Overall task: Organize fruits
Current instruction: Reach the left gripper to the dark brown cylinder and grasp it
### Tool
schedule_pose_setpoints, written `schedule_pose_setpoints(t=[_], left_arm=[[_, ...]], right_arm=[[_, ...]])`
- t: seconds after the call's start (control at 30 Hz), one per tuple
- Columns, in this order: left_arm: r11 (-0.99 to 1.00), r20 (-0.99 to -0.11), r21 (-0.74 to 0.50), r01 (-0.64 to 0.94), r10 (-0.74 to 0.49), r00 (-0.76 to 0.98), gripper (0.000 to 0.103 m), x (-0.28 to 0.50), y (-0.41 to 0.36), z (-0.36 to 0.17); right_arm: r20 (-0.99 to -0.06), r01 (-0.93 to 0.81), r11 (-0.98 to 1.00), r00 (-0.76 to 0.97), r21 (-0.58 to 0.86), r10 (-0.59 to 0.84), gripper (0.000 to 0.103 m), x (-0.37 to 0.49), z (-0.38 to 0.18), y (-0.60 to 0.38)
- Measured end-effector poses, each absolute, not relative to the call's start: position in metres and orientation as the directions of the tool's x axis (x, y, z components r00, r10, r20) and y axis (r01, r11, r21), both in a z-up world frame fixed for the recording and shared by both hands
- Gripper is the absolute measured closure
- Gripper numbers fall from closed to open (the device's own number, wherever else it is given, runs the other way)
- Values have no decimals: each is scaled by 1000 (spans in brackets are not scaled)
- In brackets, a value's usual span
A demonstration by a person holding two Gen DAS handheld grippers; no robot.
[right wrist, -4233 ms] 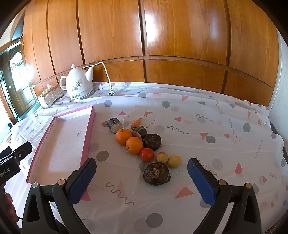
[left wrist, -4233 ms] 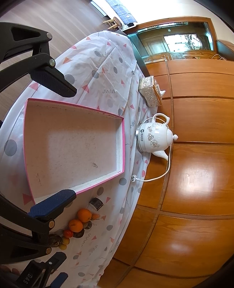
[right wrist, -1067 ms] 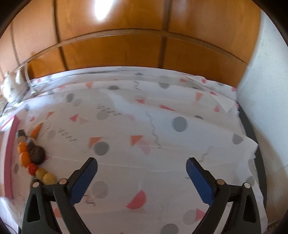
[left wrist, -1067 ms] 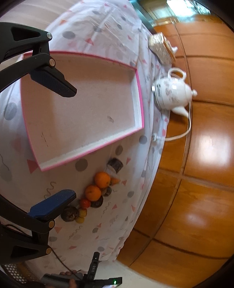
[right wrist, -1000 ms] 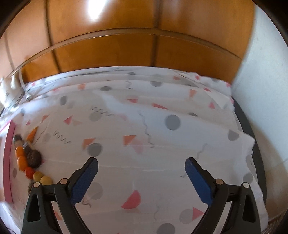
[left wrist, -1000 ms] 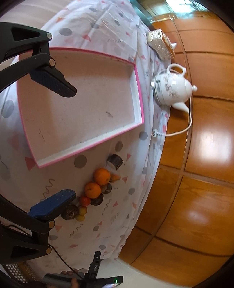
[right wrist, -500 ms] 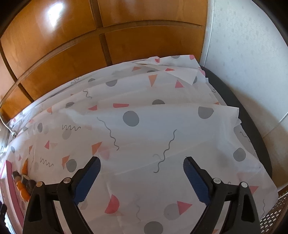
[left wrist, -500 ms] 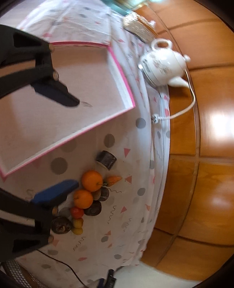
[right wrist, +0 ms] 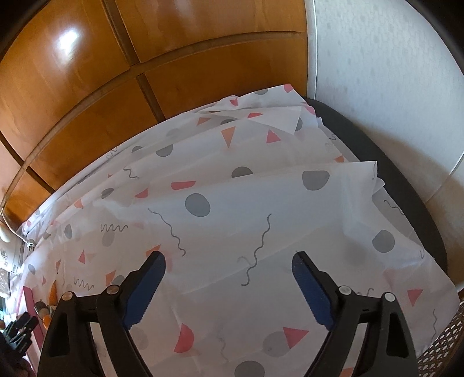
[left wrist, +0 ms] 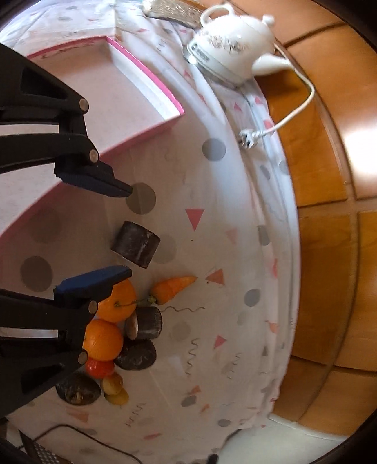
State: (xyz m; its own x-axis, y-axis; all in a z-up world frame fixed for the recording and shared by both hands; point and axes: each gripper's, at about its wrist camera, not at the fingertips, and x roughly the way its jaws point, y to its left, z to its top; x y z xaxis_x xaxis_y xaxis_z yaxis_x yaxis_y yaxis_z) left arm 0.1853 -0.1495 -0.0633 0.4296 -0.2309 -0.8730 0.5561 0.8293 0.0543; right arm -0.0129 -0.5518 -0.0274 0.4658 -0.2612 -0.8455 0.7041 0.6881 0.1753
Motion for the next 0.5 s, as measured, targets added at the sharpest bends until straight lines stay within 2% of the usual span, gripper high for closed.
schedule_pose_setpoints(t=[0.1,0.13,0.17,0.3,0.5], left_arm=[[824,-881,32,566,-244,406,61,194,-153,-72],[822,-882,18,569,-255,397,69,196,-154,-74],[823,-882,13,568,-258,394,72,197,-155,-75],[833,-870,-28,553,-293,397,72,190,-152,-73],[883,-847,-134,449,-338,411,72,179,-120,-62]], right_arm=[[-841,723,664,469,190,-270,12,-17,-26,-558],[-840,730,654,469,196,-272,13,-19,-26,-560],[-839,742,638,469,204,-276,13,-22,-26,-564],[-849,759,618,452,204,-274,27,-24,-29,-568],[-856,741,650,438,171,-273,29,-18,-32,-561]])
